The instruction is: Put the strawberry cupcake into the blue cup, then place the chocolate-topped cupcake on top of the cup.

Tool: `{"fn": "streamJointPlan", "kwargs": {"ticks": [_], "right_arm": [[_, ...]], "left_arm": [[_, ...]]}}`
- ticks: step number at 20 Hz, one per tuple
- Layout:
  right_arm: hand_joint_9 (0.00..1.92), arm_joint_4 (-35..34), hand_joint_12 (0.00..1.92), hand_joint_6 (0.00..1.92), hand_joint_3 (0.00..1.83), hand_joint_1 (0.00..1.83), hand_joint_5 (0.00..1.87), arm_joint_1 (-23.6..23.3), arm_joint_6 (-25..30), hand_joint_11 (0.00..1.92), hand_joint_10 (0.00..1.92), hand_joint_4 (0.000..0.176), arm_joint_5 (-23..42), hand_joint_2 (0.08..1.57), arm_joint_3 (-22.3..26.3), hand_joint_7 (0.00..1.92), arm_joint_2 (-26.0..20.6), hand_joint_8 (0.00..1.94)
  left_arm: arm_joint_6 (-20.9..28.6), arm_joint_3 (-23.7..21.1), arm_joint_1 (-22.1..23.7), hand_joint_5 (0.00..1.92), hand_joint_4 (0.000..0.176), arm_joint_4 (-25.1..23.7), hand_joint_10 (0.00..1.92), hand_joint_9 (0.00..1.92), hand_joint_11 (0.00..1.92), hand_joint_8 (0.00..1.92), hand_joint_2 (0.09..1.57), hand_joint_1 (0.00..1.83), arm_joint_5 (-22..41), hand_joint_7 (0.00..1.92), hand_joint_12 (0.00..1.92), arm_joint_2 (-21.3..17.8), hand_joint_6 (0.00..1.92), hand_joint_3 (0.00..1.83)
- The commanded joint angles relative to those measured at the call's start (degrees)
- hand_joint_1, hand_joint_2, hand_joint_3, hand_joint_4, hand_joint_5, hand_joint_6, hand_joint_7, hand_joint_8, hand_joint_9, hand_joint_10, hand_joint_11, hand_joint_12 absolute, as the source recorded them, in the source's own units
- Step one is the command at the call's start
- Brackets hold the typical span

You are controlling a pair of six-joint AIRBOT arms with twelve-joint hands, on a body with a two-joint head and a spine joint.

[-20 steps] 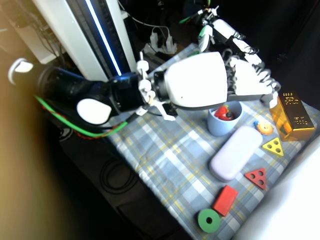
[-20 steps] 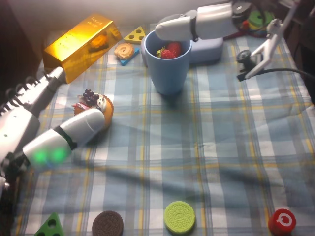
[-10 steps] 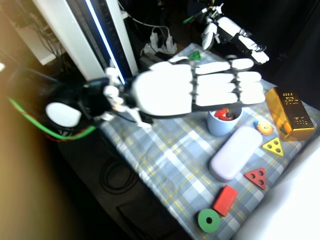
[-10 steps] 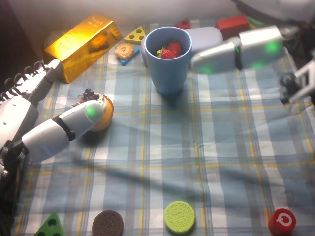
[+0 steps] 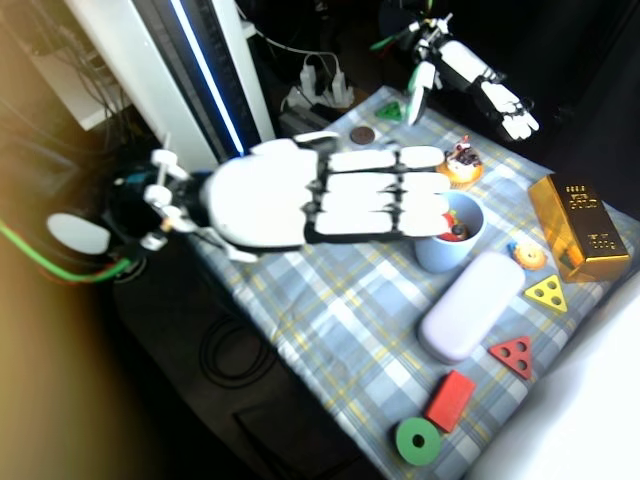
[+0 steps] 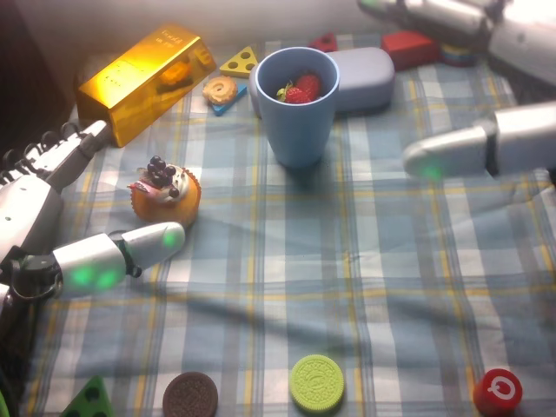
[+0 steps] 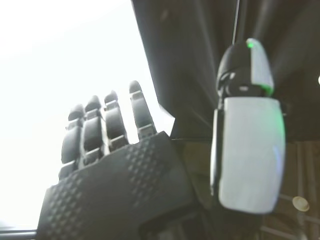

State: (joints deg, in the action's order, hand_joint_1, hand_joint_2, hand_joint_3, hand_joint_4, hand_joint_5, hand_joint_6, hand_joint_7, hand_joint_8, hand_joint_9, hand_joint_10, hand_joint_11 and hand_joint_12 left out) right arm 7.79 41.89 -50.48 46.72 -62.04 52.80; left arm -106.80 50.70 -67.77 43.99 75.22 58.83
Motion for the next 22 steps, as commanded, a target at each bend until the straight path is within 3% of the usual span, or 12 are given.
{"fn": "streamJointPlan", "kwargs": {"ticks": [1, 3, 4, 6, 9, 11, 12, 15, 16, 18, 19, 22], "right_arm": [[0.05, -3.1, 0.02, 0.00, 0.00, 0.00, 0.00, 0.1, 0.0, 0.04, 0.01, 0.106, 8.7, 0.86, 0.3, 0.06, -0.7, 0.01], [0.06, -4.5, 0.02, 0.00, 0.00, 0.00, 0.00, 2.5, 0.0, 0.04, 0.00, 0.104, 10.3, 0.85, 1.5, 0.08, -2.1, 0.00], [0.04, -4.9, 0.02, 0.00, 0.00, 0.00, 0.00, 3.5, 0.0, 0.04, 0.00, 0.086, 10.7, 0.86, 2.1, 0.06, -2.9, 0.00], [0.00, -5.7, 0.00, 0.00, 0.00, 0.00, 0.00, 5.3, -0.3, 0.00, 0.00, 0.085, 11.5, 0.87, 3.3, 0.00, -4.5, 0.00], [0.00, -8.9, 0.00, 0.00, 0.01, 0.00, 0.00, 8.2, -4.1, 0.01, 0.00, 0.055, 14.0, 0.88, 5.8, 0.03, -6.7, 0.01], [0.00, -11.9, 0.00, 0.00, 0.01, 0.00, 0.00, 10.5, -9.8, 0.01, 0.00, 0.033, 16.2, 0.90, 8.1, 0.04, -7.5, 0.01], [0.00, -12.2, 0.01, 0.00, 0.01, 0.00, 0.00, 11.0, -10.2, 0.01, 0.00, 0.049, 16.7, 0.90, 8.4, 0.03, -7.6, 0.01], [0.00, -13.0, 0.01, 0.00, 0.01, 0.00, 0.00, 11.7, -10.2, 0.02, 0.00, 0.020, 17.3, 0.91, 8.6, 0.04, -7.1, 0.00], [0.00, -13.1, 0.01, 0.00, 0.01, 0.00, 0.00, 12.0, -10.2, 0.01, 0.00, 0.029, 17.3, 0.91, 8.6, 0.04, -7.0, 0.01], [0.00, -13.3, 0.01, 0.00, 0.01, 0.00, 0.00, 12.4, -10.2, 0.02, 0.00, 0.032, 17.5, 0.92, 8.7, 0.04, -6.9, 0.01], [0.00, -13.3, 0.01, 0.00, 0.00, 0.00, 0.00, 12.6, -10.2, 0.02, 0.00, 0.059, 17.6, 0.91, 8.7, 0.04, -6.9, 0.00], [0.00, -13.3, 0.02, 0.00, 0.00, 0.00, 0.00, 12.6, -10.1, 0.03, 0.00, 0.042, 17.7, 0.91, 8.8, 0.05, -6.7, 0.01]], "left_arm": [[0.3, 0.3, 0.5, 0.20, 0.075, -2.6, 0.00, 0.10, 0.00, 0.00, 0.72, 0.54, 5.6, 0.15, 0.00, 0.2, 0.01, 0.00], [0.5, 0.9, 0.5, 0.23, 0.063, -2.5, 0.00, 0.10, 0.00, 0.00, 0.71, 0.56, 4.3, 0.15, 0.00, 0.7, 0.01, 0.00], [0.6, 1.4, 0.5, 0.24, 0.061, -2.5, 0.00, 0.10, 0.00, 0.00, 0.70, 0.58, 3.7, 0.15, 0.00, 1.2, 0.02, 0.00], [1.0, 2.1, 0.6, 0.25, 0.085, -2.2, 0.00, 0.10, 0.00, 0.00, 0.69, 0.66, 2.8, 0.15, 0.00, 1.7, 0.01, 0.00], [3.0, 3.7, 0.9, 0.26, 0.085, -2.1, 0.00, 0.08, 0.00, 0.00, 0.74, 0.58, 1.4, 0.14, 0.00, 2.6, 0.01, 0.01], [3.8, 4.4, 1.3, 0.26, 0.125, -2.1, 0.00, 0.08, 0.00, 0.00, 0.72, 0.56, 1.1, 0.13, 0.00, 3.0, 0.01, 0.00], [3.7, 4.5, 1.5, 0.27, 0.115, -2.1, 0.00, 0.08, 0.00, 0.00, 0.73, 0.56, 1.0, 0.13, 0.00, 3.1, 0.01, 0.00], [3.7, 5.4, 1.8, 0.28, 0.114, -2.1, 0.00, 0.08, 0.00, 0.00, 0.72, 0.63, 0.4, 0.13, 0.00, 3.6, 0.01, 0.00], [3.8, 5.8, 2.0, 0.28, 0.126, -2.1, 0.00, 0.09, 0.00, 0.00, 0.72, 0.61, 0.1, 0.14, 0.00, 3.9, 0.01, 0.00], [3.8, 6.6, 2.6, 0.29, 0.121, -2.0, 0.00, 0.08, 0.00, 0.00, 0.73, 0.69, -0.7, 0.14, 0.00, 4.6, 0.01, 0.00], [3.8, 7.0, 2.8, 0.32, 0.124, -2.0, 0.01, 0.09, 0.00, 0.00, 0.72, 0.72, -1.2, 0.15, 0.00, 5.0, 0.02, 0.00], [3.8, 7.9, 3.0, 0.31, 0.134, -1.5, 0.00, 0.09, 0.00, 0.00, 0.73, 0.70, -2.0, 0.14, 0.00, 5.7, 0.01, 0.00]]}}
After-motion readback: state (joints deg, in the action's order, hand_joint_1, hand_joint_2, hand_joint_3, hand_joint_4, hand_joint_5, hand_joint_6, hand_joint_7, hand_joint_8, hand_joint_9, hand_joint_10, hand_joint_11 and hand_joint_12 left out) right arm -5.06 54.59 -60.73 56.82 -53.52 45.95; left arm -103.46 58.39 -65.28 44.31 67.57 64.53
